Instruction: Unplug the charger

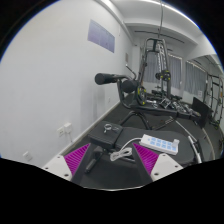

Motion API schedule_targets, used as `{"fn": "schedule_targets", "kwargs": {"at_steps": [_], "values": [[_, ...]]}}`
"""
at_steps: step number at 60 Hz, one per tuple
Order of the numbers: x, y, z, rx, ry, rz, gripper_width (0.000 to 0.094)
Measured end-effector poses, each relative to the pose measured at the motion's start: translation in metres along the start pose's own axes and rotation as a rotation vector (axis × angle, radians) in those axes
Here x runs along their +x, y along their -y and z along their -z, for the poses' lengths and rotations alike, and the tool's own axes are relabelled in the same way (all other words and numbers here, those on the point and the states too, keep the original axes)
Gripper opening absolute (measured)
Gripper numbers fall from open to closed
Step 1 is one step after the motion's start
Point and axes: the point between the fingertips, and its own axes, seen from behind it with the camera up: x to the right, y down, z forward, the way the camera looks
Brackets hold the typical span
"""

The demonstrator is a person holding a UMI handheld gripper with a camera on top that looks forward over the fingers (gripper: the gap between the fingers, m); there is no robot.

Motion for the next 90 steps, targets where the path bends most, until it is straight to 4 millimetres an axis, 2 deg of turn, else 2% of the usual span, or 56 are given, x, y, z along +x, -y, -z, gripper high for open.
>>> {"fn": "schedule_targets", "kwargs": {"at_steps": [4,7,8,9,17,19,27,28,35,40,49,59,76,90], "values": [[0.011,-0.001,-0.003,-0.006,-0.027,-0.016,0.0849],[0.031,-0.004,-0.009,-0.009,-0.055,-0.023,0.085],[0.03,-0.004,-0.006,-0.01,-0.065,-0.028,0.085],[0.05,-0.009,-0.012,-0.01,-0.073,-0.03,0.0849],[0.124,-0.028,-0.025,-0.025,-0.171,-0.064,0.0853],[0.145,-0.032,-0.019,-0.031,-0.197,-0.078,0.0855],[0.221,-0.055,-0.02,-0.049,-0.309,-0.127,0.0852],[0.232,-0.057,-0.028,-0.052,-0.326,-0.132,0.0856],[0.292,-0.078,-0.022,-0.056,-0.411,-0.161,0.086],[0.325,-0.088,-0.03,-0.044,-0.449,-0.17,0.0866],[0.359,-0.102,-0.063,-0.009,-0.464,-0.177,0.0863],[0.387,-0.108,-0.122,0.039,-0.456,-0.194,0.0856],[0.45,-0.118,-0.219,0.048,-0.499,-0.201,0.0858],[0.47,-0.125,-0.281,0.05,-0.484,-0.204,0.0861]]}}
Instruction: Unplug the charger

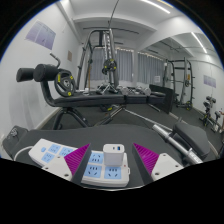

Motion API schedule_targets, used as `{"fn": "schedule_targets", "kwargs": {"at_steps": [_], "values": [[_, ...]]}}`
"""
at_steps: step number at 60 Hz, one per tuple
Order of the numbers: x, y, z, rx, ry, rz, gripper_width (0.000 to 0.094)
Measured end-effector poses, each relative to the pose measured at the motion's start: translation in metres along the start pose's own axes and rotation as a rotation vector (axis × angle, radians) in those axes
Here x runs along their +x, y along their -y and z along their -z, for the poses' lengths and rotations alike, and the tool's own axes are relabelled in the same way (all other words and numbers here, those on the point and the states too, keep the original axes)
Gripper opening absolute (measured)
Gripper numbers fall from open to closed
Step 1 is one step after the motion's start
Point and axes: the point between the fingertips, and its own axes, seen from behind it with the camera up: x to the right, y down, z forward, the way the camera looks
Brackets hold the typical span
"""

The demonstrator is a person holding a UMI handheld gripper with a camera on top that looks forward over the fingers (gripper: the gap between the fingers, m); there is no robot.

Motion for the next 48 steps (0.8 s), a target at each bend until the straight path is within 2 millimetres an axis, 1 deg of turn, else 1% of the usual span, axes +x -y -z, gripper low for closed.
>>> {"fn": "schedule_targets", "kwargs": {"at_steps": [8,10,12,13,16,17,18,19,22,27,29,30,34,38,42,44,48], "values": [[-0.003,-0.007,-0.02,-0.015,-0.008,0.006,0.0854],[-0.001,-0.012,-0.023,-0.035,-0.013,0.001,0.085],[0.0,-0.011,-0.023,-0.034,-0.019,-0.007,0.0844],[0.001,-0.011,-0.022,-0.035,-0.019,-0.009,0.0825],[0.001,-0.012,-0.023,-0.036,-0.013,-0.026,0.044],[0.006,-0.013,-0.022,-0.036,-0.03,-0.032,0.0312],[0.004,-0.011,-0.022,-0.029,-0.024,-0.05,0.031],[0.005,-0.011,-0.023,-0.025,-0.024,-0.052,0.0271],[0.008,-0.012,-0.024,-0.033,-0.028,-0.037,0.0227],[0.006,-0.009,-0.021,-0.022,-0.026,-0.047,0.02],[0.005,0.001,-0.018,0.0,-0.022,-0.039,0.0198],[0.007,0.005,-0.019,-0.004,-0.018,-0.042,0.0198],[0.004,0.003,-0.017,-0.02,-0.007,-0.069,0.0198],[0.005,0.006,-0.015,0.008,-0.01,-0.011,0.0198],[0.003,0.007,-0.015,0.013,0.0,-0.027,0.0197],[0.003,0.01,-0.016,0.02,0.001,-0.025,0.0197],[0.003,0.013,-0.016,0.037,-0.015,0.05,0.0198]]}}
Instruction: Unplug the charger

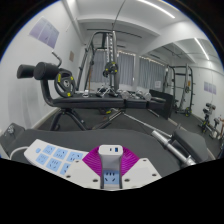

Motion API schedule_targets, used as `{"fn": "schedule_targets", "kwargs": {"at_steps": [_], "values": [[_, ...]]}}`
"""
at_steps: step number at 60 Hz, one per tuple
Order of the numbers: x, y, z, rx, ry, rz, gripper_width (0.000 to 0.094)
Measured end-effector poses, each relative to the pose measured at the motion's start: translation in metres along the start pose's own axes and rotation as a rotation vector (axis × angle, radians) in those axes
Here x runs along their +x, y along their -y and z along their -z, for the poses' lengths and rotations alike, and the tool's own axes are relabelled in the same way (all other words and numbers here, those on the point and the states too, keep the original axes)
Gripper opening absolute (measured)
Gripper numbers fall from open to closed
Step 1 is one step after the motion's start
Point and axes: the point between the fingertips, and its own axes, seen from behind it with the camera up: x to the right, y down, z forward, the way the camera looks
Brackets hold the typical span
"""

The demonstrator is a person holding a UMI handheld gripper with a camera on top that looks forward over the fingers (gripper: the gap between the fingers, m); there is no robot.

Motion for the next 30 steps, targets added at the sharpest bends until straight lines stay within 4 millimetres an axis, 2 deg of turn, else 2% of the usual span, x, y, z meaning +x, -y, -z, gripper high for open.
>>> {"fn": "schedule_targets", "kwargs": {"at_steps": [8,13,16,17,19,25,28,30], "values": [[0.001,0.006,0.003,0.034,-0.023,0.133,0.0197],[0.001,0.005,0.003,0.019,-0.002,0.089,0.0197],[0.0,0.006,0.003,0.0,0.03,-0.025,0.0181],[0.001,0.017,0.007,0.027,0.043,-0.077,0.0181],[0.016,0.046,0.014,0.085,0.029,-0.133,0.0181],[0.061,0.15,0.03,0.222,-0.015,-0.163,0.018],[0.085,0.19,0.034,0.246,-0.038,-0.166,0.018],[0.099,0.209,0.039,0.248,-0.036,-0.177,0.018]]}}
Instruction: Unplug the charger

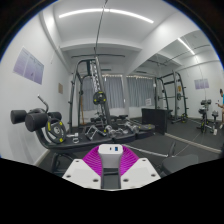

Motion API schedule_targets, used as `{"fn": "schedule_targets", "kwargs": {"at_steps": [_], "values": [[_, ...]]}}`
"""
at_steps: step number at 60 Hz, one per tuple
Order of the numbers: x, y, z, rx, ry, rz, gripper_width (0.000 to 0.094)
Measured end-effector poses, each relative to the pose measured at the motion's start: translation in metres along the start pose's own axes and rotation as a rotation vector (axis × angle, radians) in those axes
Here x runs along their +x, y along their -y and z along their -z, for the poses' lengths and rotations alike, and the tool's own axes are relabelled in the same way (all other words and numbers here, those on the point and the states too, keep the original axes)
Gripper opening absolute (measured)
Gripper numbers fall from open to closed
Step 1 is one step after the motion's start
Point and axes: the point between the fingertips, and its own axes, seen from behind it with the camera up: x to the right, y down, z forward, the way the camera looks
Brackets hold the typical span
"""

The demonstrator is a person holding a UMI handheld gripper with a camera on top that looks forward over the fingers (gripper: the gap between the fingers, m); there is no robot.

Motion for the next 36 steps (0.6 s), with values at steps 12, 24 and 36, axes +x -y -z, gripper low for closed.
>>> {"fn": "schedule_targets", "kwargs": {"at_steps": [12,24,36], "values": [[0.067,-0.01,-0.007,-0.112,-0.048,0.046,0.0181],[0.097,-0.166,0.008,-0.395,-0.054,0.075,0.0194],[0.094,-0.261,0.014,-0.573,-0.04,0.119,0.0298]]}}
